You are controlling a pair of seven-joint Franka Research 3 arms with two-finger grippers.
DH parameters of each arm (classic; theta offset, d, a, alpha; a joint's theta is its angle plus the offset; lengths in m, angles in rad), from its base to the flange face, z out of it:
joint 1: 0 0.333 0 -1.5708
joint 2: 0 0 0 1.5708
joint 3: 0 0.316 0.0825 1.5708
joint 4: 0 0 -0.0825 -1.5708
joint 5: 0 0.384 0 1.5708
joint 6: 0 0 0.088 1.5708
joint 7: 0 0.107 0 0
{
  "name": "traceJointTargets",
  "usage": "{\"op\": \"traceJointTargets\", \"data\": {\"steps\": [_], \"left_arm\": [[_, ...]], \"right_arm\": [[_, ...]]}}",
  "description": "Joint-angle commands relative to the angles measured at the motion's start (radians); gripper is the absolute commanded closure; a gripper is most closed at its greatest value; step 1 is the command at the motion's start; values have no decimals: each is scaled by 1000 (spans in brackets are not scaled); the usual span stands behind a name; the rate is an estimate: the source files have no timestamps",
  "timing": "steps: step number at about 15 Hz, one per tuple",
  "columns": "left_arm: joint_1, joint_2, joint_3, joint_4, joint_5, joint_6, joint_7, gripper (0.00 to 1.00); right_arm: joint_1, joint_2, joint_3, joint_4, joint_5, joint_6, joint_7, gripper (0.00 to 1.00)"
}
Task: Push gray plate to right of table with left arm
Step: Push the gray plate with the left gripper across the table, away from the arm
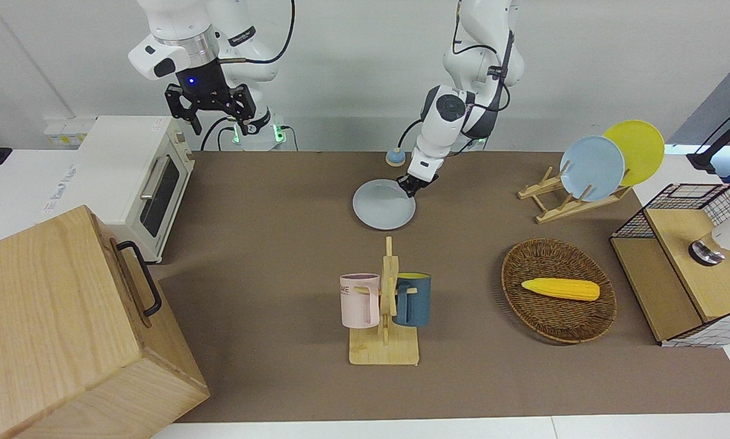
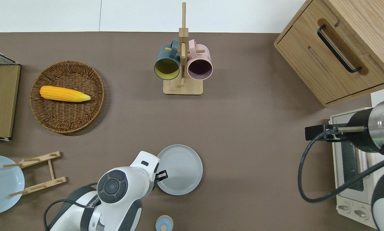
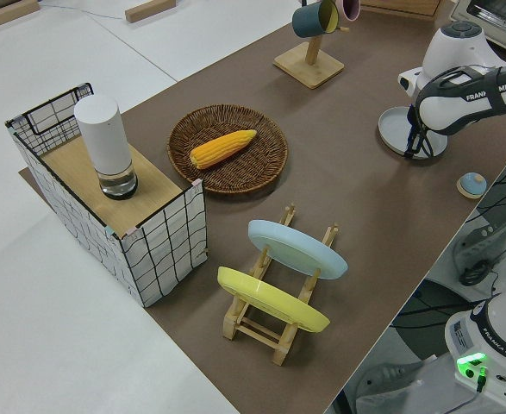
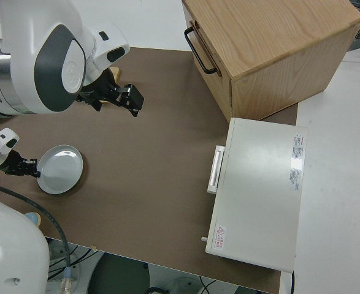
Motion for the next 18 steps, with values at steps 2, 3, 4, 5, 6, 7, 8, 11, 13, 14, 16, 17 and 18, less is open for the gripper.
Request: {"op": "traceJointTargets", "data": {"steps": [2, 3, 4, 5, 6, 7, 8, 11, 13, 14, 16, 17, 18], "left_arm": [[-99, 117, 9, 48, -85, 94, -105, 1000], [-111, 123, 9, 58, -90, 94, -119, 1000], [-118, 127, 9, 64, -90, 94, -130, 1000], [-121, 127, 9, 65, -90, 94, -139, 1000], [-133, 130, 9, 69, -90, 94, -147, 1000], [-147, 134, 10, 74, -91, 95, -158, 1000], [-161, 137, 10, 84, -96, 95, -180, 1000], [-204, 165, 10, 127, -106, 95, -260, 1000], [-219, 180, 10, 147, -106, 95, -279, 1000], [-224, 189, 10, 153, -109, 97, -280, 1000], [-236, 203, 10, 155, -138, 132, -280, 1000], [-243, 215, 10, 158, -158, 153, -280, 1000], [-254, 228, 10, 163, -180, 175, -282, 1000]], "right_arm": [[-25, -27, 15, -27, 22, 0, 10, 5], [-25, -27, 15, -27, 22, 0, 10, 5], [-25, -27, 15, -27, 22, 0, 10, 5], [-25, -27, 15, -27, 22, 0, 10, 5], [-25, -27, 15, -27, 22, 0, 10, 5], [-25, -27, 15, -27, 22, 0, 10, 5], [-25, -27, 15, -27, 22, 0, 10, 5], [-25, -27, 15, -27, 22, 0, 10, 5], [-25, -27, 15, -27, 22, 0, 10, 5], [-25, -27, 15, -27, 22, 0, 10, 5], [-25, -27, 15, -27, 22, 0, 10, 5], [-25, -27, 15, -27, 22, 0, 10, 5], [-25, -27, 15, -27, 22, 0, 10, 5]]}}
